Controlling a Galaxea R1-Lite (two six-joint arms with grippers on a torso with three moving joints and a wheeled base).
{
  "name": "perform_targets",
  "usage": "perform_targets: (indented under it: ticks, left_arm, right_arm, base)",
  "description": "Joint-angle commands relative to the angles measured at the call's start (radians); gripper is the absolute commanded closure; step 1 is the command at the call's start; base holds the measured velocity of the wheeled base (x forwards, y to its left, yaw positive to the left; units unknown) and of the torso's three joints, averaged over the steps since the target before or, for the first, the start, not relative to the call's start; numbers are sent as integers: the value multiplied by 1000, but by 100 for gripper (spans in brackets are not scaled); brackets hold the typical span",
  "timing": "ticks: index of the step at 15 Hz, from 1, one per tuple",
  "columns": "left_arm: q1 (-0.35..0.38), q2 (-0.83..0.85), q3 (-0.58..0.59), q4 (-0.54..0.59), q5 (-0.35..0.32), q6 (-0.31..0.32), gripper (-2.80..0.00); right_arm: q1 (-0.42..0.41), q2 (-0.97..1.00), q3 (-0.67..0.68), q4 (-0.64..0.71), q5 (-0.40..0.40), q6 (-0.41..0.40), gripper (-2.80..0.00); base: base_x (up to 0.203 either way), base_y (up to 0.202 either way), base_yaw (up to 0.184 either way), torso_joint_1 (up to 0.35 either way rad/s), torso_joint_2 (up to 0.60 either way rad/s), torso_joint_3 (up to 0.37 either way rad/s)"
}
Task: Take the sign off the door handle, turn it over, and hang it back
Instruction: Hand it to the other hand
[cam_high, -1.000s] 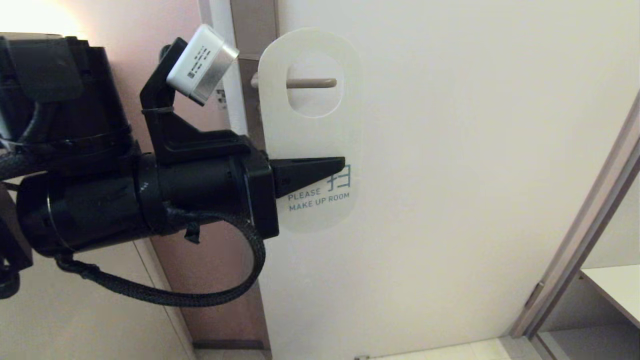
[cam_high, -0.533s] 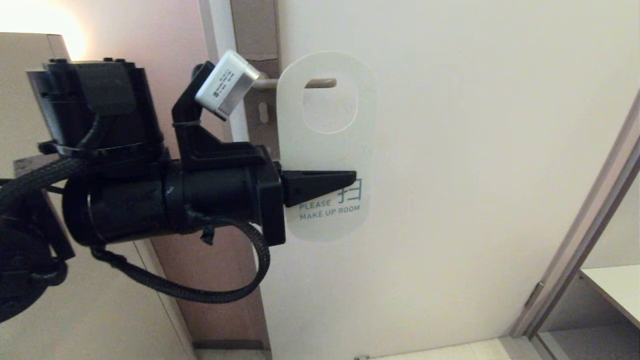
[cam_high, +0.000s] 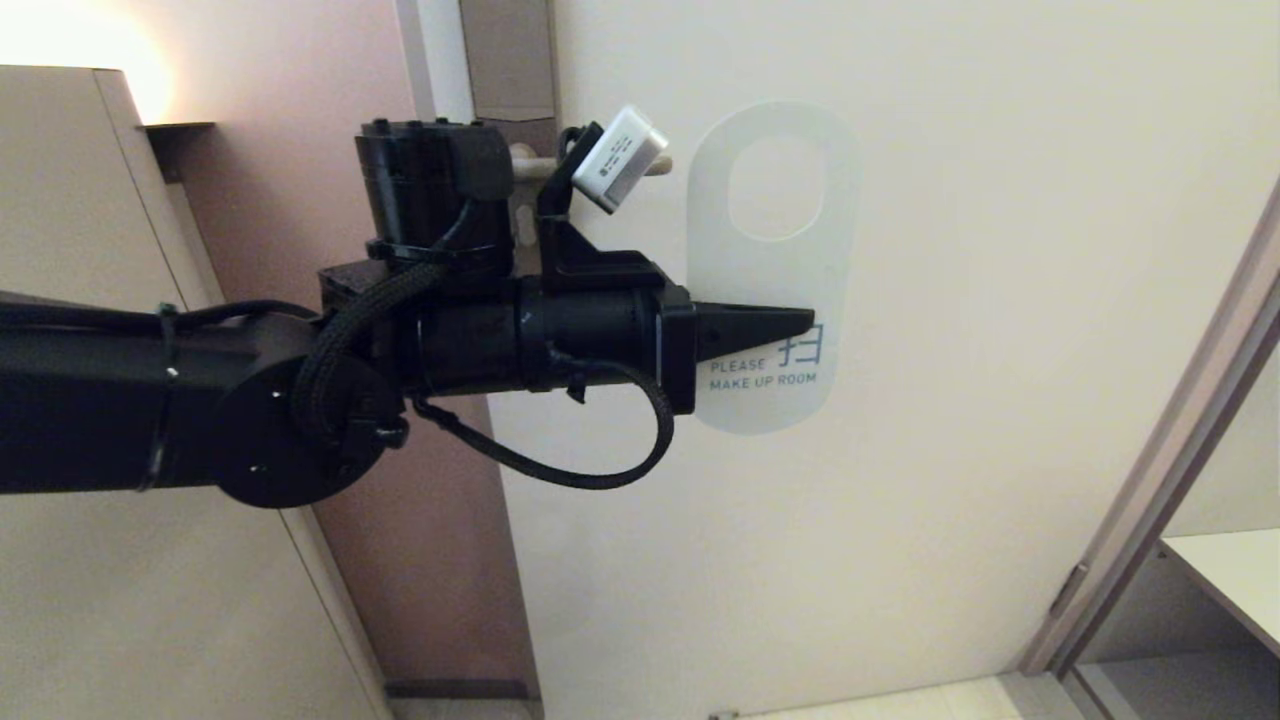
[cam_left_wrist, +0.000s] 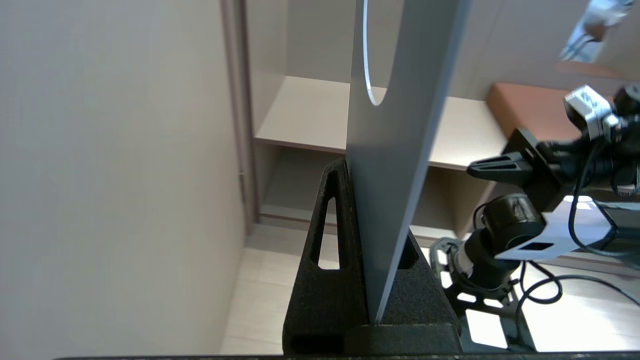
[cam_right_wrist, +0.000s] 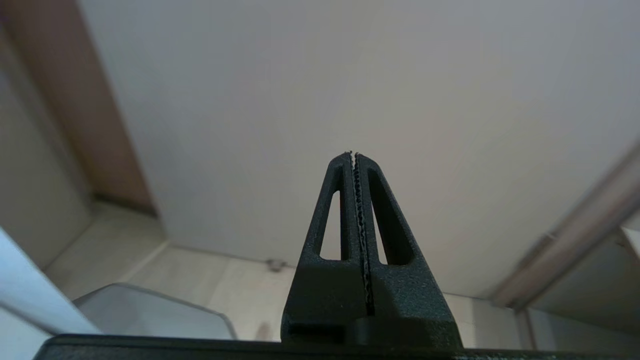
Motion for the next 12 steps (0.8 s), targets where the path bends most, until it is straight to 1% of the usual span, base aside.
perform_targets:
  ticks: [1, 3, 4, 7, 8, 9, 11, 12]
  left_arm:
    - [-12, 75, -44, -4, -12, -9, 0]
    - [-31, 103, -64, -8, -14, -23, 0]
    - [-40, 120, -79, -24, -14, -39, 0]
    - [-84, 158, -114, -117, -14, -128, 0]
    - [-89, 167, -121, -140, -14, -145, 0]
    - [-94, 169, -121, -142, -20, -147, 0]
    - [-94, 168, -125, -142, -66, -147, 0]
    - [-92, 168, -137, -142, -85, -147, 0]
  right_arm:
    - [1, 210, -49, -32, 29, -1, 0]
    - [1, 364, -121, -82, 79, -1, 0]
    - [1, 438, -175, -97, 108, -1, 0]
    - [9, 625, -347, -118, 175, -2, 0]
    - [32, 672, -395, -119, 190, -2, 0]
    - [76, 699, -424, -118, 196, -2, 0]
    - [158, 746, -456, -118, 197, -1, 0]
    - [182, 765, -469, -119, 197, 0, 0]
  base:
    - [0, 0, 0, 0, 0, 0]
    - [0, 0, 0, 0, 0, 0]
    - [0, 0, 0, 0, 0, 0]
    - [0, 0, 0, 0, 0, 0]
    - [0, 0, 0, 0, 0, 0]
    - [0, 0, 0, 0, 0, 0]
    - [0, 0, 0, 0, 0, 0]
    - [0, 0, 0, 0, 0, 0]
